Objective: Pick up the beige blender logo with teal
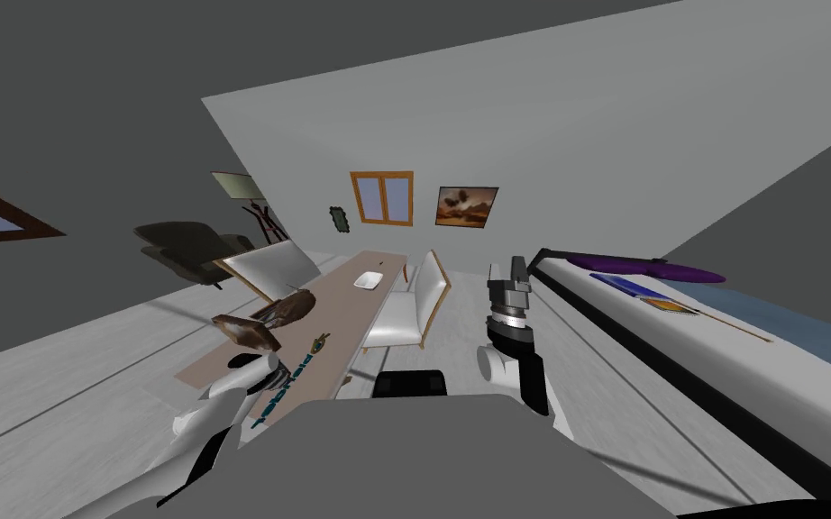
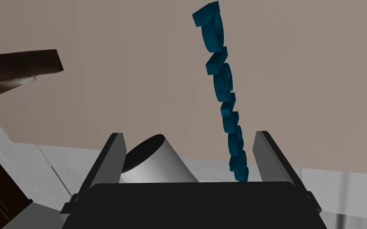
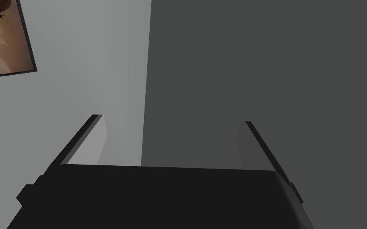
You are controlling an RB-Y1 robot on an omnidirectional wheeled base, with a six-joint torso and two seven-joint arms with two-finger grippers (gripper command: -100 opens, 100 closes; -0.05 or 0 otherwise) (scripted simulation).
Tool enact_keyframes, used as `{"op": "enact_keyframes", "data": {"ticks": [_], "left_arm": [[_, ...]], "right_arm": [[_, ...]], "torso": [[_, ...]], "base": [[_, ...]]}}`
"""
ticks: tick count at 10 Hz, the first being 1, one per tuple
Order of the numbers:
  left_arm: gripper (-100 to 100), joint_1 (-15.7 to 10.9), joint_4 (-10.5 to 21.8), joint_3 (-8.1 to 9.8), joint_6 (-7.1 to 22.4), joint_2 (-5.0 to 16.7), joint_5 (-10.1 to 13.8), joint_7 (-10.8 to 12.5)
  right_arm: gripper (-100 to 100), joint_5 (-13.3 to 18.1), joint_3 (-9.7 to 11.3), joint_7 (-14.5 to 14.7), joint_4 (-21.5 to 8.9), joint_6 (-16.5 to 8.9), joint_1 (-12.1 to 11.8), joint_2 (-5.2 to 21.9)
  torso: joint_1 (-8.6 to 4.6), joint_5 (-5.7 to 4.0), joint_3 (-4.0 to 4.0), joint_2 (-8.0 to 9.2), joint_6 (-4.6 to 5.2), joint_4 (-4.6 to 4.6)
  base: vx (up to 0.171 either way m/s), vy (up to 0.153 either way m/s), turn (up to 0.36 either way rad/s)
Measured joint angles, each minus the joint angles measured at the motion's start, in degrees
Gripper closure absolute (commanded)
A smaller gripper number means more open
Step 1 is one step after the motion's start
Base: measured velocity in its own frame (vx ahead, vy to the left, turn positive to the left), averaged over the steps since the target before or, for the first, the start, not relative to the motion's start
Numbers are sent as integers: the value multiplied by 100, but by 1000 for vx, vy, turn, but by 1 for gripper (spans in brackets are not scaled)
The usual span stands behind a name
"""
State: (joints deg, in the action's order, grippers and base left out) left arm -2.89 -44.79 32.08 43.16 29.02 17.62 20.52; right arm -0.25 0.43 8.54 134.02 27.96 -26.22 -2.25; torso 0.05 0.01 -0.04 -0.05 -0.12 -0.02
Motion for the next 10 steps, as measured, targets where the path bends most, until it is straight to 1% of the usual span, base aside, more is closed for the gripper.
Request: {"op": "enact_keyframes", "data": {"ticks": [2,3,4,7,8,9,10], "left_arm": [[-100,-108,488,81,83,142,143,20],[-100,-26,480,130,265,125,161,139],[-100,1,486,152,404,114,164,242],[-100,-77,905,228,471,229,292,284],[-100,-273,1455,269,413,394,392,247],[-100,-290,1577,286,443,419,413,269],[-100,-270,1598,298,483,421,426,285]], "right_arm": [[0,0,0,0,0,0,0,0],[0,0,0,0,0,0,0,0],[0,0,0,0,0,0,0,0],[0,0,0,0,0,0,0,0],[0,0,0,0,0,0,0,0],[0,0,0,0,0,0,0,0],[0,0,0,0,0,0,0,0]], "torso": [[1,0,-2,-4,2,0],[6,0,-6,-12,5,-1],[8,1,-6,-10,1,-2],[0,0,-4,-7,2,-1],[5,-1,-6,-11,5,-1],[5,1,-4,-7,1,-1],[-2,-1,1,1,0,1]], "base": [[56,35,-149],[57,52,-83],[21,24,15],[50,32,-124],[42,44,-70],[16,21,5],[0,0,0]]}}
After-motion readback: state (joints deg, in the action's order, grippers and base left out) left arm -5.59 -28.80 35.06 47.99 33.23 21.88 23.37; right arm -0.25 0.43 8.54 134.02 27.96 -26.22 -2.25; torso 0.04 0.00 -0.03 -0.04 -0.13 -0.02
